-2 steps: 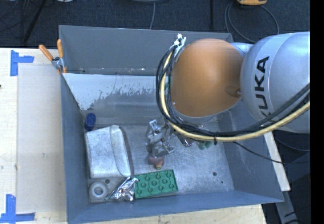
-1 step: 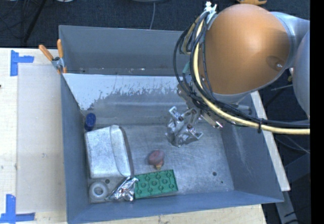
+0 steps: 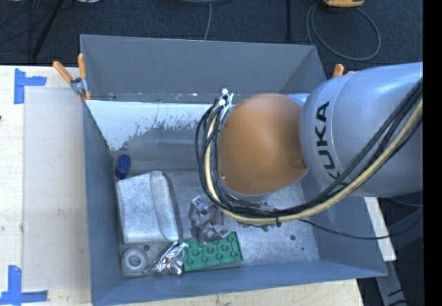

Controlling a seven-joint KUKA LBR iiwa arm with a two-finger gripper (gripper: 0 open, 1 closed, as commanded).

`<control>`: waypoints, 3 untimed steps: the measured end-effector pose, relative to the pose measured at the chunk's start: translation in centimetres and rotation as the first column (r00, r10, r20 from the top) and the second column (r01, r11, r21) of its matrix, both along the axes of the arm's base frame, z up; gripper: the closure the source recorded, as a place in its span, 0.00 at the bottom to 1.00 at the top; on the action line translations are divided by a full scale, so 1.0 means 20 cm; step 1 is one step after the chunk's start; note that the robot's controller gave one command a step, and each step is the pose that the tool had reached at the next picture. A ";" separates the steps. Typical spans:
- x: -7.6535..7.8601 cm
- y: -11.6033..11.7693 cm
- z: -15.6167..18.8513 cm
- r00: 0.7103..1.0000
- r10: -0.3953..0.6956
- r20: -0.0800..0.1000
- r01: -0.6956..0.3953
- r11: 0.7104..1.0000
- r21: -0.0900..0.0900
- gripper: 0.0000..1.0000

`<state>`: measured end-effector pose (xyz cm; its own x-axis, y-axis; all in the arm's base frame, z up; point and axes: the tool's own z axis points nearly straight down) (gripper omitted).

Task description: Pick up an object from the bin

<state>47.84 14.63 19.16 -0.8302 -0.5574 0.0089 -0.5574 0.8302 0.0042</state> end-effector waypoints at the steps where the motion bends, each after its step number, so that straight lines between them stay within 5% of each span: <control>1: 0.01 0.00 0.02 1.000 -0.001 0.008 0.001 1.000 0.002 0.00; 2: 0.01 -0.12 -0.58 0.881 0.472 0.022 -0.472 0.881 0.002 0.00; 3: 0.02 -0.11 -0.57 0.881 0.472 0.033 -0.472 0.881 0.003 1.00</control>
Offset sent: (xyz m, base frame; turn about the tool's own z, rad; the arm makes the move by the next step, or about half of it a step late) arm 0.0000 0.0000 0.0000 0.0000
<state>48.20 12.50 7.80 -0.4685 -0.8833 -0.0198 -0.8833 0.4687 -0.0116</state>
